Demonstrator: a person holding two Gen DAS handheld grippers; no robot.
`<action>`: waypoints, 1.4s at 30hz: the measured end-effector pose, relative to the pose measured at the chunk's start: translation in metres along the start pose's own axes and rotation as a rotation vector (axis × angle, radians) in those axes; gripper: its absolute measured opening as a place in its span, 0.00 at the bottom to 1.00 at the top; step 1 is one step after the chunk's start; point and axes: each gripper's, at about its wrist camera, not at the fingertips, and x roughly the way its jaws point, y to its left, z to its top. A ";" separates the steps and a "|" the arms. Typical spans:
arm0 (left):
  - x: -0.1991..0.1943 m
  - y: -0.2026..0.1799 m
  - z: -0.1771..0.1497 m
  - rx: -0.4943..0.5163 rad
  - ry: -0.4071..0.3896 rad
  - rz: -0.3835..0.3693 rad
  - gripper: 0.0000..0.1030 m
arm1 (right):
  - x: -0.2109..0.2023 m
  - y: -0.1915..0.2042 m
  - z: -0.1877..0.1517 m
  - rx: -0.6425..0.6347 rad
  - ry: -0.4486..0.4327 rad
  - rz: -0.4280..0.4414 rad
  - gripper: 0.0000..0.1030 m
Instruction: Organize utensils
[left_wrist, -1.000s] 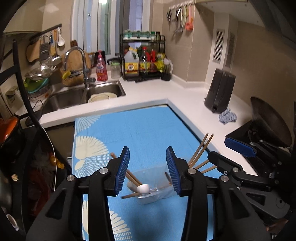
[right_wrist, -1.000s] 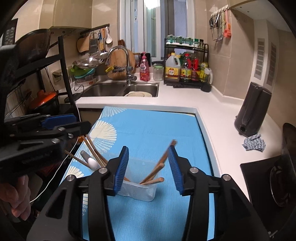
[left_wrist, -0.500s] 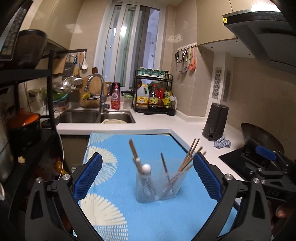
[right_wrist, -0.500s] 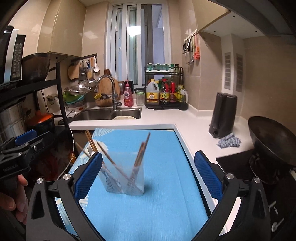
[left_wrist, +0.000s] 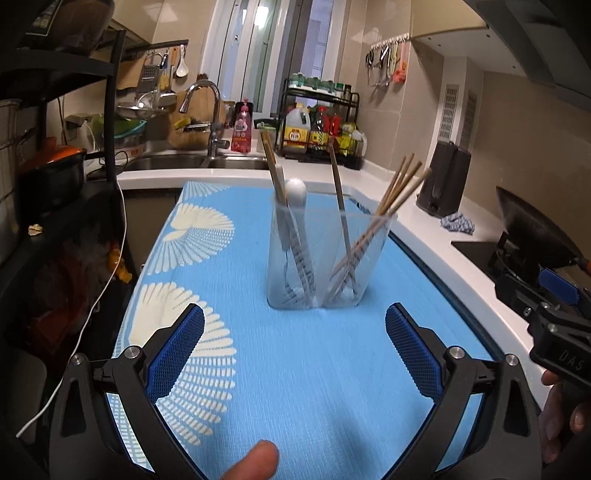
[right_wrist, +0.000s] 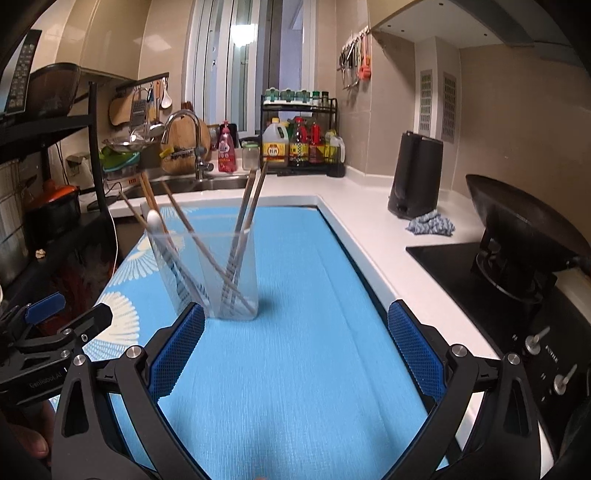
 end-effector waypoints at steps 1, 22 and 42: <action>0.001 -0.001 -0.002 0.006 0.002 0.001 0.93 | 0.002 0.001 -0.003 0.001 0.007 -0.002 0.95; 0.000 0.008 -0.010 -0.015 -0.002 0.038 0.93 | 0.014 0.019 -0.014 -0.033 0.021 0.005 0.95; -0.001 0.007 -0.009 -0.004 -0.011 0.034 0.93 | 0.010 0.023 -0.012 -0.044 0.015 0.008 0.95</action>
